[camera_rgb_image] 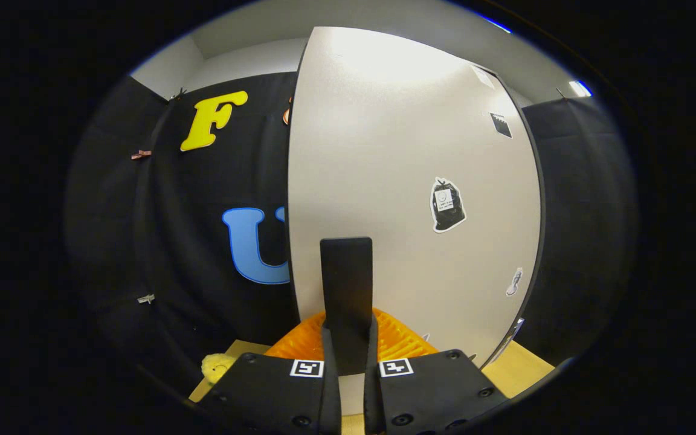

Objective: Open the shoe cabinet door, grab the shoes and put them into the shoe cabinet, then close the shoe cabinet door.

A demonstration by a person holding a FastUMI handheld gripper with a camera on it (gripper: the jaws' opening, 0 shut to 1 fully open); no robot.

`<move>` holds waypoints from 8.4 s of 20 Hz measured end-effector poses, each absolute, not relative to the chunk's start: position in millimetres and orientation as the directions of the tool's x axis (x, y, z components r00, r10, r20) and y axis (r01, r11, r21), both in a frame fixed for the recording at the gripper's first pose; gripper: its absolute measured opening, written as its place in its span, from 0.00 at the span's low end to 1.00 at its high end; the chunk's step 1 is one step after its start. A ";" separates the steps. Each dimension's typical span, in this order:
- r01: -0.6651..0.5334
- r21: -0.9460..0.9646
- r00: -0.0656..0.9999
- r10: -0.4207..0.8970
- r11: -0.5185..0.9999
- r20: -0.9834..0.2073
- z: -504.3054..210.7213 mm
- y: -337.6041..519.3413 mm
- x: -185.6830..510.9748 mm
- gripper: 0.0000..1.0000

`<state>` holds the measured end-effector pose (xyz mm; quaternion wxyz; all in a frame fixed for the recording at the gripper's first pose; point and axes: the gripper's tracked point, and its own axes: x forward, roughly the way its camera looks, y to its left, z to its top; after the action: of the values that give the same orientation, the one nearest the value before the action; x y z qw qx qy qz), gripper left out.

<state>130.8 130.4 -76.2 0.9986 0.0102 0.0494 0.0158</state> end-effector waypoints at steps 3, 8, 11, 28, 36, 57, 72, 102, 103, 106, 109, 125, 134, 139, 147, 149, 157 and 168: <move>-0.048 0.019 0.994 0.050 0.999 -0.095 -73.2 118.8 105.6 0.18; -0.059 0.021 0.994 0.061 0.998 -0.088 -65.0 100.9 74.5 0.18; -0.099 0.053 0.989 0.104 0.994 -0.103 -61.8 86.4 59.5 0.13; -0.082 0.069 0.988 0.091 0.994 -0.124 -51.1 -6.6 -1.1 0.12; -0.074 0.079 0.989 0.084 0.994 -0.120 -49.0 -49.9 -12.5 0.12; 0.064 0.161 0.998 -0.059 0.985 -0.036 -28.6 -185.1 -45.9 0.09; 0.069 0.118 0.985 -0.049 0.991 -0.164 -73.2 -117.5 -117.5 0.92; -0.036 0.146 0.655 0.134 0.989 -0.743 -537.4 87.8 -62.3 0.87; -0.031 0.151 0.664 0.133 0.988 -0.735 -541.3 90.2 -55.8 0.86; -0.016 0.143 0.708 0.112 0.990 -0.697 -548.0 91.5 -35.4 0.86; 0.016 0.114 0.763 0.061 0.993 -0.643 -550.7 83.1 -14.9 0.77; -0.006 0.121 0.840 0.071 0.993 -0.538 -547.2 63.3 31.2 0.07; -0.040 0.154 0.884 0.107 0.987 -0.455 -393.8 68.6 48.6 0.07; -0.077 0.163 0.916 0.135 0.984 -0.379 -282.3 82.9 66.4 0.07; -0.092 0.139 0.931 0.135 0.986 -0.339 -174.5 81.4 151.2 0.07; -0.093 0.115 0.943 0.125 0.989 -0.309 -157.8 81.2 185.0 0.07; -0.083 0.089 0.945 0.107 0.993 -0.311 -148.9 92.5 314.4 0.07; -0.057 0.054 0.897 0.075 0.997 -0.436 -228.6 106.8 435.9 0.07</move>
<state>435.9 106.8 -228.6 0.9737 0.0198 0.2247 0.0337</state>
